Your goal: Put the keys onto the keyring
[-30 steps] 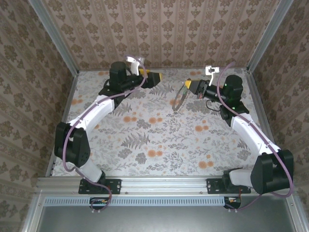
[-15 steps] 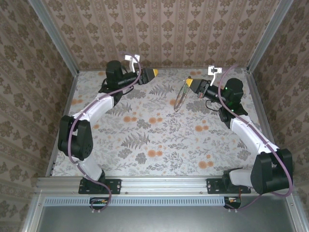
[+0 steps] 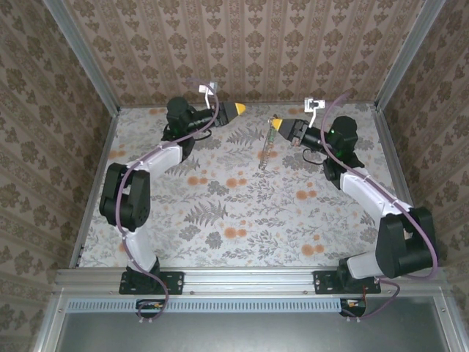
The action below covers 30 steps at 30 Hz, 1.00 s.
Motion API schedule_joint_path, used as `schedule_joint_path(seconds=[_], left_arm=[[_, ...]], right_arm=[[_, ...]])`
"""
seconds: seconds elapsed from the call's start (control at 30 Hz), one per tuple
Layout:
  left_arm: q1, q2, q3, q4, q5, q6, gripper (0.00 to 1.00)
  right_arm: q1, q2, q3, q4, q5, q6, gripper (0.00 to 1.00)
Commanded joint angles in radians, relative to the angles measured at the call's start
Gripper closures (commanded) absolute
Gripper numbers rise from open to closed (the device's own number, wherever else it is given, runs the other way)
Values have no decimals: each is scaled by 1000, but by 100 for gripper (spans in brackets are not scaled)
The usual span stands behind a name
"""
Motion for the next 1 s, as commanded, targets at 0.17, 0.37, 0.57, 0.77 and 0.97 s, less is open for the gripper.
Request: schedule_joint_path(seconds=[0.17,0.37,0.57,0.77,0.97], left_arm=[[-44,-38,-22,73,23,-13,72],[-48,-95,-61,0,17,61,74],[-48,-123,-76,-10,15,82,74],[-48,-144,-85,-14,18,88,74],[-48,-160,-111,-47,8,122,74]], right_arm=[[41,75,88,126,-24,62,100],[55,106,113,130,-27,73,100],[70,142,140,139,-33,91,100],[84,167,162,141,-33,94,100],[88,168,164,146,-32,97,100]])
